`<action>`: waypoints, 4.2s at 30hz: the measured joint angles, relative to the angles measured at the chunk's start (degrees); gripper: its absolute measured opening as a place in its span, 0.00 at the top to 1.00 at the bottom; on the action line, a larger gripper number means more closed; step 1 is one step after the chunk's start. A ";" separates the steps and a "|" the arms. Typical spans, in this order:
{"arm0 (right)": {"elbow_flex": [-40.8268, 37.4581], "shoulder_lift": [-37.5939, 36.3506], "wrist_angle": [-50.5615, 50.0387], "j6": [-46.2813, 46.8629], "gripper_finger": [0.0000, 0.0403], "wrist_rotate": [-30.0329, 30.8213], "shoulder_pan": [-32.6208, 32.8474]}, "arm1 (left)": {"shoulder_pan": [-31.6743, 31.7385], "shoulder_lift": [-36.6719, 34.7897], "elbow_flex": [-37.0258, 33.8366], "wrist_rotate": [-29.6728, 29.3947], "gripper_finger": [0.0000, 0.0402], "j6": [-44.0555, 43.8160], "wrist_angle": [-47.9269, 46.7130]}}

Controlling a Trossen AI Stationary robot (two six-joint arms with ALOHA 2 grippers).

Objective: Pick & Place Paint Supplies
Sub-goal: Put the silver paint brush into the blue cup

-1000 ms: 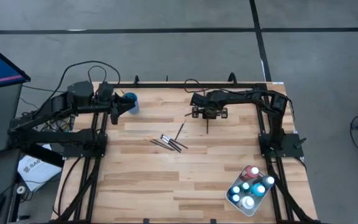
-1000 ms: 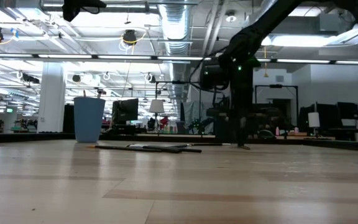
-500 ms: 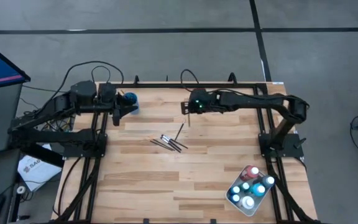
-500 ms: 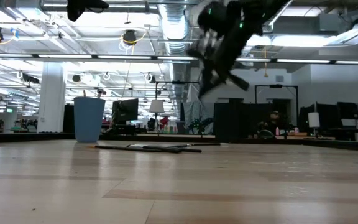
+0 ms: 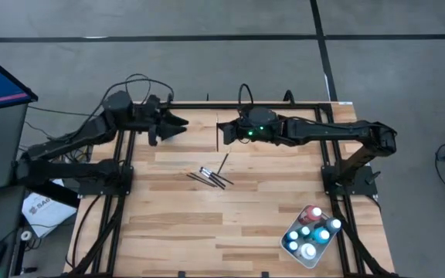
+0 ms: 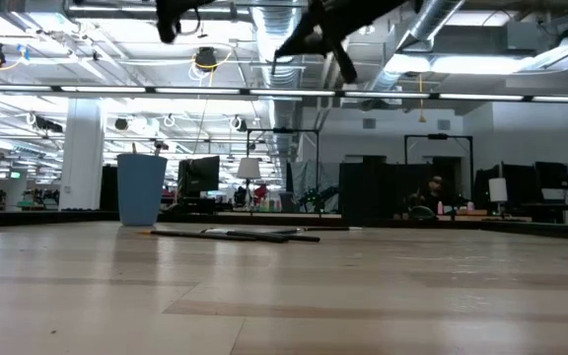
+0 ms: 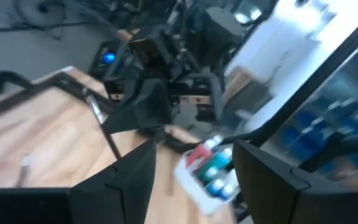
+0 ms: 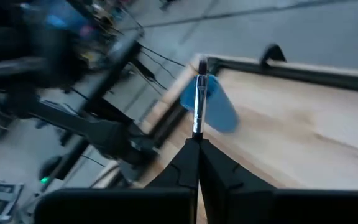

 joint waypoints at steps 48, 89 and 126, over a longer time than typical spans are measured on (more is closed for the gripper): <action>0.04 0.83 5.93 -2.31 1.00 -1.73 1.59 | 4.15 28.13 -6.05 11.98 0.53 -14.11 45.55; 0.01 -1.62 5.79 -8.93 0.48 -4.55 -0.12 | 10.70 5.91 -6.00 -8.91 1.00 19.21 9.17; 0.09 4.41 -11.57 7.40 0.35 -1.53 -5.91 | 14.66 -12.18 -28.38 -41.05 0.74 24.83 7.57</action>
